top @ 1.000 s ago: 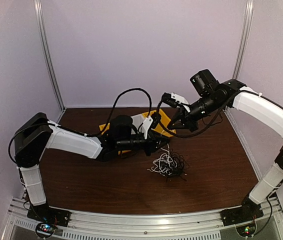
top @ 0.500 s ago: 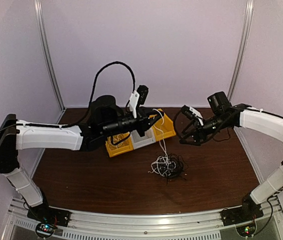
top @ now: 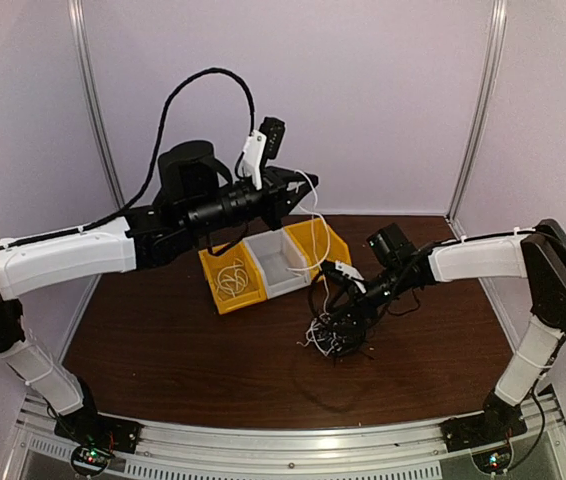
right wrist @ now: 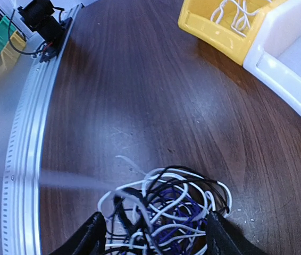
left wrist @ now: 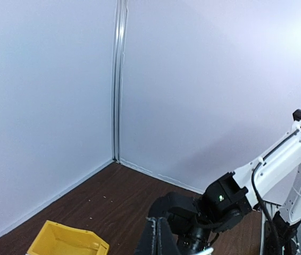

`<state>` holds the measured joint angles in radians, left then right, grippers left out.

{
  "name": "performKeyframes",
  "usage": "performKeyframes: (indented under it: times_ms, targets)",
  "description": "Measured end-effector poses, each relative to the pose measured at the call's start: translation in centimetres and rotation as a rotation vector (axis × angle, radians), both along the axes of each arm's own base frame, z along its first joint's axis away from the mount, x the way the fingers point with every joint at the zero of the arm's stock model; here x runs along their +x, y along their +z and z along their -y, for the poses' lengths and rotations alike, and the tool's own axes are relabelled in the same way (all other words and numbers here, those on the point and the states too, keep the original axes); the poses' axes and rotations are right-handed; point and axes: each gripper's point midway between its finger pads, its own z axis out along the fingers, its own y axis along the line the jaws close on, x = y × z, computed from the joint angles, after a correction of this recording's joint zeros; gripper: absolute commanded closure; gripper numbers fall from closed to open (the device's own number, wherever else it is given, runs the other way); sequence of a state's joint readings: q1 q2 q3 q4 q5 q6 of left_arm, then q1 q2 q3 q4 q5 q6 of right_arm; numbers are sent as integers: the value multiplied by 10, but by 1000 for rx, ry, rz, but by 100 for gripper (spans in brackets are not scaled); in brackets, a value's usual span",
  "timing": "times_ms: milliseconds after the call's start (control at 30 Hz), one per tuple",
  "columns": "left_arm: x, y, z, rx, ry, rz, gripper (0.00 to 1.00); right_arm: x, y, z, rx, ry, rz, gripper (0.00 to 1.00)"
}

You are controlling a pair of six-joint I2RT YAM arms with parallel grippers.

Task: Untangle the cables

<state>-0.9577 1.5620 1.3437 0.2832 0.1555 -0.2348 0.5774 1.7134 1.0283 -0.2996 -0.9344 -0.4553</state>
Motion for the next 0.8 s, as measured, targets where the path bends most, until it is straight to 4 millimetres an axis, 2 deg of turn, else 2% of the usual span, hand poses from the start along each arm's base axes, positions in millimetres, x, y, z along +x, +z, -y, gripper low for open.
performKeyframes:
  times_ms: [100, 267, 367, 500, 633, 800]
  targets:
    - [4, 45, -7, -12, 48, 53, 100, 7, -21, 4, -53, -38, -10, 60]
    - [3, 152, -41, -109, 170, 192, 100, 14, -37, 10, -103, -75, -8, 66]
    - [2, 198, -67, -138, 264, 265, 100, 19, -41, 13, -120, -93, -1, 67]
    - [-1, 243, -100, -159, 384, 354, 100, 29, -44, 22, -136, -129, 4, 64]
    - [-6, 276, -124, -180, 474, 433, 100, 40, -48, 34, -150, -173, -4, 60]
    - [-14, 310, -149, -215, 558, 515, 100, 50, -59, 46, -193, -216, -10, 63]
